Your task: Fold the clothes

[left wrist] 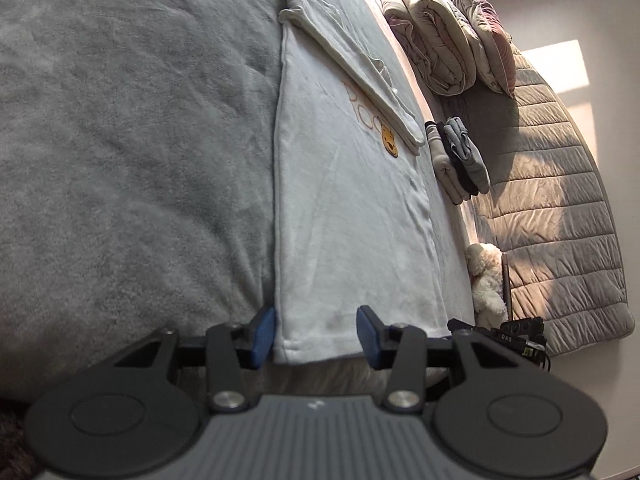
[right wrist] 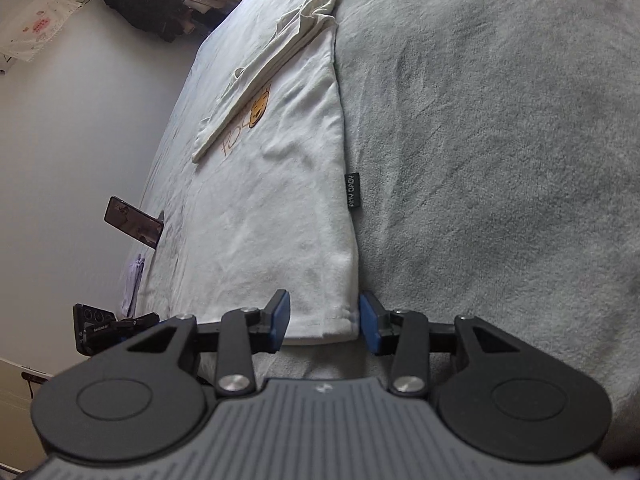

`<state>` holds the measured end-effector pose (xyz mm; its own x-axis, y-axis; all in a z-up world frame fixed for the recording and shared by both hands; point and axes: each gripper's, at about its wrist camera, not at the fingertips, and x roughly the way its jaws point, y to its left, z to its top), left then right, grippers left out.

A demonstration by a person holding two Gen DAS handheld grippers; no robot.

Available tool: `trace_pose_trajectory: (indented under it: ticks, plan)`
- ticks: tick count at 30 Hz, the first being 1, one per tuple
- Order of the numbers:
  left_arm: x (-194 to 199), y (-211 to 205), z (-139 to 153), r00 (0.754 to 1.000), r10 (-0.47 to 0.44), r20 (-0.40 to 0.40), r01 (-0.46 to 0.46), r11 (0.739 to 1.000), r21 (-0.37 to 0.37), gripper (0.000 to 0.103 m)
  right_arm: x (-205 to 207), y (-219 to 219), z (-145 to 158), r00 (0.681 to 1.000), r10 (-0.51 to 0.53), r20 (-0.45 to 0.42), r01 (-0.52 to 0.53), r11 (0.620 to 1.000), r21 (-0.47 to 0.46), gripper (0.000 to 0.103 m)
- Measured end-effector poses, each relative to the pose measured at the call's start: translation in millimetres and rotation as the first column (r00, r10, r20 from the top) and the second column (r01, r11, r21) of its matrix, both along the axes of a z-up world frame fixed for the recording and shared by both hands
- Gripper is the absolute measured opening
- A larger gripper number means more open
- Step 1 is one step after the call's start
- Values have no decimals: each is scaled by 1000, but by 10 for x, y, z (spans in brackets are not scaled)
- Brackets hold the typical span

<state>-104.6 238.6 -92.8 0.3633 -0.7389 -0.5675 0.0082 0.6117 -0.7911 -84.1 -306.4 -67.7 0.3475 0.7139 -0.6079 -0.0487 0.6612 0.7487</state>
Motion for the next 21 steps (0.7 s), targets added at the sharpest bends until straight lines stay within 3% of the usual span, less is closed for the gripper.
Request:
trace_pose_trajectory:
  ticks: [3, 5, 8, 15, 21]
  plan:
    - [14, -30, -39, 1000, -20, -14, 19, 999, -44, 39, 24, 51, 11, 1000, 27, 0, -27, 1000, -9, 36]
    - [23, -88, -106, 998, -40, -52, 36, 996, -80, 27, 35, 98, 12, 999, 50, -6, -50, 999, -17, 30]
    - [10, -195, -121, 997, -52, -51, 48, 997, -65, 10, 61, 153, 37, 998, 69, -15, -69, 998, -4, 16]
    - [56, -165, 54, 998, 27, 55, -18, 987, -159, 7, 184, 198, 273, 998, 35, 53, -38, 998, 45, 11]
    - [297, -6, 188, 977, 168, 130, -141, 971, -195, 7, 485, 216, 412, 992, -42, 120, 35, 998, 58, 11]
